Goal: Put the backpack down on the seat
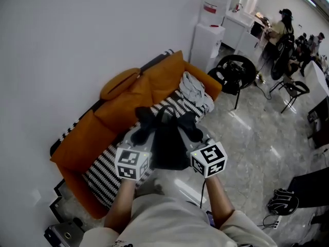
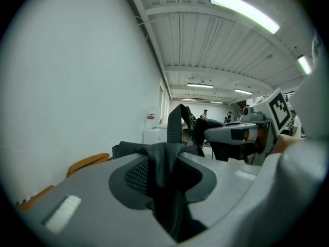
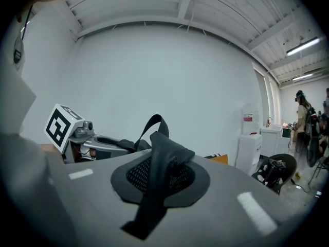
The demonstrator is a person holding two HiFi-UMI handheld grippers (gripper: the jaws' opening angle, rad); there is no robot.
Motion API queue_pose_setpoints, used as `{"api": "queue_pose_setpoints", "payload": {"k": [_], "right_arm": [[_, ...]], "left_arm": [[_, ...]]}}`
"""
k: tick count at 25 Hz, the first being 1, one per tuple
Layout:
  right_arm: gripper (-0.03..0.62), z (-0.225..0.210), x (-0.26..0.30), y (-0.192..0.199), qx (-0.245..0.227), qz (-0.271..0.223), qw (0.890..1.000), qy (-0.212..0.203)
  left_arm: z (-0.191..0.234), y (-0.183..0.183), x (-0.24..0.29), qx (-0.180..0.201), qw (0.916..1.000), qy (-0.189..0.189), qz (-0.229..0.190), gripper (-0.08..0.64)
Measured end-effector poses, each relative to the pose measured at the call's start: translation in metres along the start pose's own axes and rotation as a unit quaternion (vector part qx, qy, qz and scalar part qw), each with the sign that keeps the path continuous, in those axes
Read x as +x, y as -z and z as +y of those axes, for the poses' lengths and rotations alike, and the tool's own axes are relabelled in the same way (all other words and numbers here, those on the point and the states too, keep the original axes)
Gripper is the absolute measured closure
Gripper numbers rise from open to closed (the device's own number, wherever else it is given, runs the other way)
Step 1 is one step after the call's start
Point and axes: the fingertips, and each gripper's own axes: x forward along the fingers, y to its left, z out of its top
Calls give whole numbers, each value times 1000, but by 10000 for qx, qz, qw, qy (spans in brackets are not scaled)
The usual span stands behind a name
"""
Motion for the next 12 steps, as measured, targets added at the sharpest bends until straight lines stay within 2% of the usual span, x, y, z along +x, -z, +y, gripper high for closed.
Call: {"api": "queue_pose_setpoints", "payload": {"k": [12], "right_arm": [[557, -28, 69, -15, 93, -70, 9998, 187]], "left_arm": [[58, -11, 54, -63, 9997, 221, 35, 463]]}}
